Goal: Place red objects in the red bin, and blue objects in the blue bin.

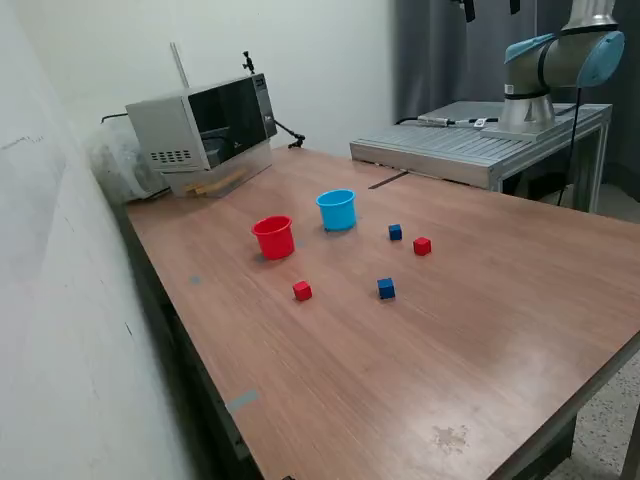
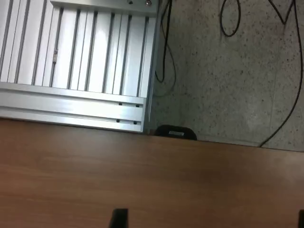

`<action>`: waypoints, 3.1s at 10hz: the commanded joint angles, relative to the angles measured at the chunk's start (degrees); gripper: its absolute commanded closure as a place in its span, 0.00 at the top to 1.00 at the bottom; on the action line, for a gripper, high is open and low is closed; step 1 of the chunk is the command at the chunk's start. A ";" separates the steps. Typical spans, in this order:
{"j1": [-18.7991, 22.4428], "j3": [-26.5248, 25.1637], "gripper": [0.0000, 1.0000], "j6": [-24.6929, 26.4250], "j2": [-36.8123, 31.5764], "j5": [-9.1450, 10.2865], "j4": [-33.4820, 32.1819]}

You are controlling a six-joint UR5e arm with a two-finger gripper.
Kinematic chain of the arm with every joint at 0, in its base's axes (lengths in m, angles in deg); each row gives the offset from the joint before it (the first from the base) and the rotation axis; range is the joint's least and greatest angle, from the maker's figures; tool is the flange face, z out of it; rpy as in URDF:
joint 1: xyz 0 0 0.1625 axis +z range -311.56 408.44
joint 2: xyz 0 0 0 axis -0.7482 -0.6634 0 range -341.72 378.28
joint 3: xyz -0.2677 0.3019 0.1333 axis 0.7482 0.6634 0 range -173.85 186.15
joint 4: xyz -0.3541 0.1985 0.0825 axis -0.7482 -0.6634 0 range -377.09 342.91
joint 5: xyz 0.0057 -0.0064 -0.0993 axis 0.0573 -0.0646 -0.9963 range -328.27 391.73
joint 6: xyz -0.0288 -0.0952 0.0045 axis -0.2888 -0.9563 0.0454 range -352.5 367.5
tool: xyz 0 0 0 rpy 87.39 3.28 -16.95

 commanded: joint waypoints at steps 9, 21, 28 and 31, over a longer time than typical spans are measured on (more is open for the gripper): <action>0.00 0.20 1.00 -0.18 0.00 0.09 -0.09; -0.44 2.75 1.00 9.23 7.44 0.53 -24.13; -3.31 -9.55 1.00 16.17 25.82 1.76 -48.40; -7.19 -9.30 1.00 16.17 32.59 1.76 -55.52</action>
